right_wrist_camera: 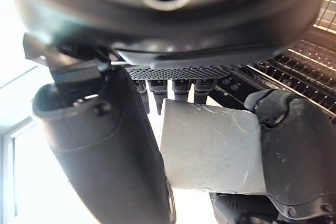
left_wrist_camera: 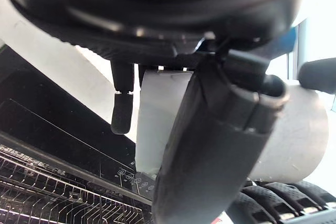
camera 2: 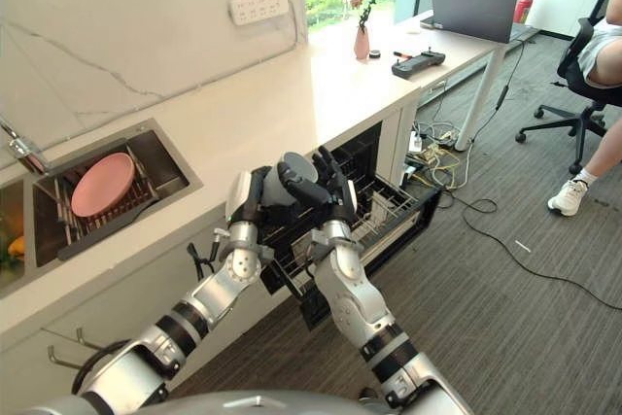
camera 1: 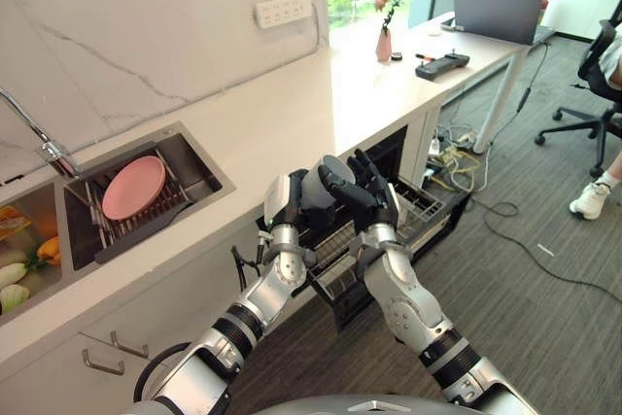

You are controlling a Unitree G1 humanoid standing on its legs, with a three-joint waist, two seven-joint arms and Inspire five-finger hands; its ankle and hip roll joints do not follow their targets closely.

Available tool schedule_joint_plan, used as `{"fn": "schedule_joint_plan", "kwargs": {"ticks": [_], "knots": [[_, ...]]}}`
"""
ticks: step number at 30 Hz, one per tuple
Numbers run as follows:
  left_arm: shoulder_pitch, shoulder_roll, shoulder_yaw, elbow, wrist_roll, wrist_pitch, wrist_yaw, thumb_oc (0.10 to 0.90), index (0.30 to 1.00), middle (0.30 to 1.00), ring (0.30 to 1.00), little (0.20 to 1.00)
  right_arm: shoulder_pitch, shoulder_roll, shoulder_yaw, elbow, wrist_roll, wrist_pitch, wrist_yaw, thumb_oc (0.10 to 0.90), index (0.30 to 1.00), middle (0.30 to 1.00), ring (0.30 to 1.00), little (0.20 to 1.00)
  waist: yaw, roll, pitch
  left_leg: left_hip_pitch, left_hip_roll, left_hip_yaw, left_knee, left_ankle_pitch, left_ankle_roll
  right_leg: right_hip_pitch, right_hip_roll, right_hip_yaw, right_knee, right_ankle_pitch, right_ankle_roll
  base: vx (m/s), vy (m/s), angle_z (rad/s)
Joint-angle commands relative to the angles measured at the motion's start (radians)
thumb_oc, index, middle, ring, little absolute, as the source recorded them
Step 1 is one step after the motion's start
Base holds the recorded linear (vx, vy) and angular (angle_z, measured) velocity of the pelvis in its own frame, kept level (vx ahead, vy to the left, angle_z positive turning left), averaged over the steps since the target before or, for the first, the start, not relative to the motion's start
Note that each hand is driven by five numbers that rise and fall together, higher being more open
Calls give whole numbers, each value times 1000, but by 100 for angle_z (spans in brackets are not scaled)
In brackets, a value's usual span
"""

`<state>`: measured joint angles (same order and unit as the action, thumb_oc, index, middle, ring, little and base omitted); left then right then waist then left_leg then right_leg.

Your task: Place the dishes in the dishwasher.

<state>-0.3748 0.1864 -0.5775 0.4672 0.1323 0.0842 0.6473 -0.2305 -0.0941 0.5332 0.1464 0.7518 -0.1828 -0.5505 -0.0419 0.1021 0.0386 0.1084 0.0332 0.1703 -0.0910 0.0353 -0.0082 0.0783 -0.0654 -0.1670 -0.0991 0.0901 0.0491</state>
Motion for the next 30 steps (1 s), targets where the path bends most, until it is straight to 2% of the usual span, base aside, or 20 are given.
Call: {"fn": "schedule_joint_plan", "kwargs": {"ticks": [1, 4, 9, 18, 19, 20, 21, 30], "knots": [[-231, -11, -31, 58, 106, -70, 86, 400, 300, 300, 300, 300, -136, 115, -17, 12, 15, -98, 1, 800, 900, 900, 900, 900, 27, -61, -44, 2, 17, -40, 4, -48, -42, 31, -79, 8, 15, -39, 93, 1, 10, 7], [-231, -13, -34, 64, 106, -73, 98, 400, 300, 300, 300, 300, -140, 121, -14, 40, -13, -93, -13, 800, 900, 900, 900, 900, 29, -62, -44, 3, 18, -42, 4, -49, -43, 32, -78, 4, 16, -39, 94, 2, 10, 10], [-226, -10, -32, 67, 95, -71, 108, 400, 300, 300, 300, 300, -124, 137, -3, 79, 20, -93, -21, 800, 900, 900, 900, 900, 32, -64, -45, 7, 18, -42, 4, -51, -42, 33, -77, 5, 18, -39, 92, 0, 3, 1], [-220, -26, -46, 68, 72, -68, 80, 400, 300, 300, 300, 300, -146, 197, 4, 164, 218, -118, 14, 800, 900, 900, 900, 900, 41, -70, -53, 9, 19, -51, 4, -55, -45, 40, -76, 4, 15, -42, 90, 0, 0, 0], [-220, -28, -49, 67, 69, -72, 73, 400, 300, 300, 300, 300, -156, 202, -2, 175, 230, -124, 25, 712, 768, 768, 768, 768, 42, -70, -54, 10, 19, -52, 4, -54, -45, 40, -76, 2, 14, -43, 89, 0, 0, 0], [-220, -28, -49, 66, 61, -74, 69, 400, 300, 300, 300, 300, -159, 207, -8, 184, 251, -135, 32, 460, 389, 389, 389, 389, 43, -70, -54, 10, 19, -54, 4, -54, -46, 40, -76, 0, 14, -44, 90, 0, 0, 0], [-219, -28, -51, 61, 56, -77, 65, 400, 300, 300, 300, 300, -163, 212, -11, 192, 269, -138, 35, 400, 300, 300, 300, 300, 44, -70, -55, 9, 19, -55, 4, -53, -46, 40, -76, -2, 14, -45, 90, 0, 0, 0], [-219, -27, -68, 24, 45, -89, 26, 400, 300, 300, 300, 300, -189, 199, -22, 193, 257, -143, 73, 400, 300, 300, 300, 300, 53, -68, -61, 9, 20, -62, 4, -52, -47, 45, -79, -14, 12, -50, 92, -4, 0, 2]]}}
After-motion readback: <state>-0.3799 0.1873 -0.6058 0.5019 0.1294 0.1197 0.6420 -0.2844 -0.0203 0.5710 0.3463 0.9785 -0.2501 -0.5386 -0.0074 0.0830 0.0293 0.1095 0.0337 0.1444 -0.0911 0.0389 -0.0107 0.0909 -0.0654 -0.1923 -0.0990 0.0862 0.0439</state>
